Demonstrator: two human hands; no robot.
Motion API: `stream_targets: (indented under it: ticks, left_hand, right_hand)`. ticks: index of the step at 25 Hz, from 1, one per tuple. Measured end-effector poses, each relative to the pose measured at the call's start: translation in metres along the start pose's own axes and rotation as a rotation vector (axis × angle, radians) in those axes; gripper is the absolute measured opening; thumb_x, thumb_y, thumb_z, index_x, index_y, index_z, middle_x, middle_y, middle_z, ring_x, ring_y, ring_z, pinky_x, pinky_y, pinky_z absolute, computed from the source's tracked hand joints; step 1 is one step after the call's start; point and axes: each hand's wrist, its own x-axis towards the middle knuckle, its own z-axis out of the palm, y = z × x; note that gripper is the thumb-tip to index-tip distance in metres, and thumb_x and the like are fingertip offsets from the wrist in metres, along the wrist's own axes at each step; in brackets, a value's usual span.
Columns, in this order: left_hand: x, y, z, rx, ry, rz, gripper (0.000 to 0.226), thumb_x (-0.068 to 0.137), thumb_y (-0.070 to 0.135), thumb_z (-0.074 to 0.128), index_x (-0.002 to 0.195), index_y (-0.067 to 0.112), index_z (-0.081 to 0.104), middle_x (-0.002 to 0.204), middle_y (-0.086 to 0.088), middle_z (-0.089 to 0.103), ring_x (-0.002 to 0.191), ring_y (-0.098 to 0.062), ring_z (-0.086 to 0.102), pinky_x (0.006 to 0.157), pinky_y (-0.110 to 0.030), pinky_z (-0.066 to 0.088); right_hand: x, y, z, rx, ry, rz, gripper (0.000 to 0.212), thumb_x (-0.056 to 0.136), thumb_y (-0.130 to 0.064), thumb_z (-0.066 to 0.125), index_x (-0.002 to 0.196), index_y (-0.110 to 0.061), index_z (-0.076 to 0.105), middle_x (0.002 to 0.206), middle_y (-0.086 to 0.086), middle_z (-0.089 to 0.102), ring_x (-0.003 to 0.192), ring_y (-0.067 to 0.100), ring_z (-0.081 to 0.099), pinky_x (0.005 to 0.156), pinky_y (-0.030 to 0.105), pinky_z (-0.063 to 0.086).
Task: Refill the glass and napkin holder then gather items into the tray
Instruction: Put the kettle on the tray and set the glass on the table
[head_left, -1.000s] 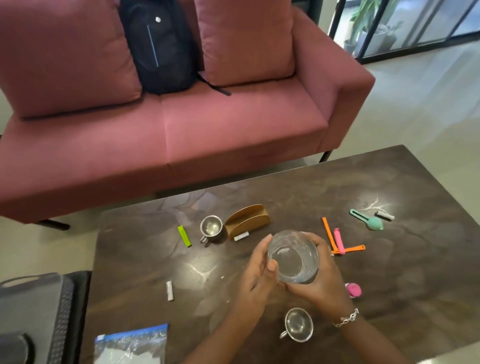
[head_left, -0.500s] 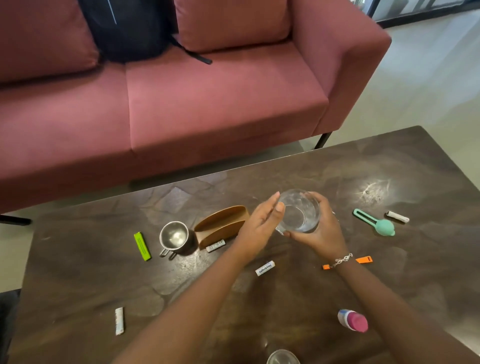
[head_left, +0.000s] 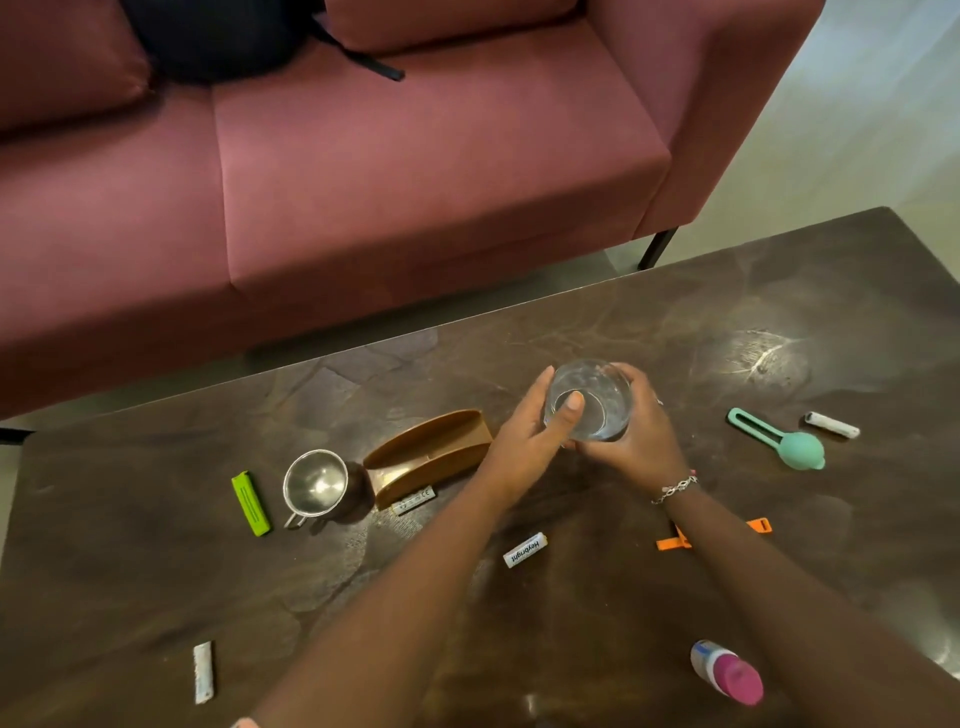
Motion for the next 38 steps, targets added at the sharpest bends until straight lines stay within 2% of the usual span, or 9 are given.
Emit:
stream_targets:
  ticks: [4, 12, 16, 21, 25, 28, 32, 35, 38]
  left_hand:
    - [0.007, -0.003, 0.002, 0.021, -0.022, -0.024, 0.096, 0.063, 0.074, 0.05, 0.143, 0.033, 0.017, 0.15, 0.003, 0.031, 0.136, -0.015, 0.032, 0.112, -0.046, 0.031]
    - [0.008, -0.009, 0.0, 0.146, -0.033, 0.016, 0.092, 0.071, 0.059, 0.057, 0.144, 0.035, 0.007, 0.154, 0.005, 0.021, 0.14, -0.016, 0.024, 0.113, -0.045, 0.027]
    - [0.011, -0.006, -0.001, 0.316, -0.022, 0.036, 0.091, 0.079, 0.045, 0.064, 0.146, 0.029, 0.003, 0.156, 0.004, 0.016, 0.141, -0.018, 0.021, 0.114, -0.041, 0.026]
    - [-0.004, 0.006, -0.001, 0.636, 0.046, 0.162, 0.094, 0.08, 0.044, 0.064, 0.146, 0.026, -0.001, 0.157, 0.005, 0.004, 0.144, -0.016, 0.01, 0.115, -0.043, 0.023]
    - [-0.048, 0.009, -0.012, 0.812, 0.058, 0.222, 0.088, 0.084, 0.041, 0.06, 0.146, 0.025, 0.0, 0.157, 0.004, 0.0, 0.144, -0.014, 0.001, 0.116, -0.038, 0.014]
    - [-0.091, 0.001, -0.027, 0.911, 0.037, 0.189, 0.087, 0.086, 0.042, 0.056, 0.146, 0.026, -0.005, 0.157, 0.005, -0.007, 0.142, -0.01, -0.01, 0.119, -0.037, 0.003]
    - [-0.141, -0.007, -0.048, 1.0, 0.106, 0.148, 0.082, 0.089, 0.042, 0.05, 0.146, 0.024, -0.007, 0.156, 0.004, -0.012, 0.137, -0.007, -0.021, 0.119, -0.036, -0.004]
    - [-0.182, -0.012, -0.065, 1.006, 0.191, 0.162, 0.08, 0.089, 0.042, 0.049, 0.146, 0.023, -0.004, 0.157, 0.003, -0.009, 0.141, -0.01, -0.017, 0.118, -0.034, -0.004]
    - [-0.223, -0.02, -0.083, 0.942, 0.264, 0.147, 0.077, 0.089, 0.043, 0.05, 0.146, 0.022, 0.003, 0.157, 0.002, -0.002, 0.143, -0.012, -0.01, 0.118, -0.034, -0.001]
  right_hand:
    - [0.003, 0.004, 0.001, 0.014, 0.008, -0.022, 0.095, 0.044, -0.055, 0.067, 0.124, -0.011, 0.04, 0.114, -0.003, 0.053, 0.108, 0.022, 0.054, 0.089, 0.033, 0.044]
    - [0.005, 0.011, 0.002, 0.001, -0.042, -0.026, 0.096, 0.052, -0.054, 0.064, 0.131, -0.009, 0.033, 0.121, -0.002, 0.047, 0.114, 0.021, 0.049, 0.092, 0.031, 0.04]
    - [0.006, 0.013, -0.001, -0.026, -0.098, 0.003, 0.099, 0.052, -0.052, 0.067, 0.134, -0.011, 0.028, 0.129, 0.004, 0.046, 0.117, 0.022, 0.049, 0.096, 0.036, 0.042]
    - [-0.001, 0.004, -0.01, -0.216, -0.084, -0.074, 0.099, 0.062, -0.024, 0.083, 0.14, -0.004, 0.025, 0.144, 0.015, 0.032, 0.132, 0.027, 0.033, 0.107, 0.047, 0.033]
    - [-0.024, -0.012, -0.018, -0.369, -0.022, -0.142, 0.091, 0.066, -0.039, 0.079, 0.137, -0.004, 0.033, 0.143, 0.017, 0.036, 0.133, 0.03, 0.032, 0.104, 0.035, 0.026]
    - [-0.05, -0.03, -0.019, -0.441, 0.035, -0.196, 0.084, 0.07, -0.049, 0.065, 0.135, -0.003, 0.037, 0.139, 0.021, 0.041, 0.129, 0.032, 0.037, 0.103, 0.037, 0.028]
    - [-0.079, -0.055, -0.016, -0.54, 0.029, -0.246, 0.079, 0.07, -0.036, 0.069, 0.133, 0.001, 0.038, 0.137, 0.024, 0.043, 0.126, 0.039, 0.041, 0.102, 0.048, 0.033]
    - [-0.105, -0.078, -0.007, -0.576, -0.007, -0.25, 0.079, 0.071, -0.025, 0.078, 0.134, 0.003, 0.038, 0.138, 0.024, 0.042, 0.128, 0.039, 0.039, 0.103, 0.044, 0.028]
    - [-0.132, -0.1, 0.005, -0.539, -0.057, -0.271, 0.077, 0.073, -0.021, 0.076, 0.135, 0.003, 0.037, 0.139, 0.025, 0.041, 0.129, 0.039, 0.038, 0.106, 0.05, 0.032]
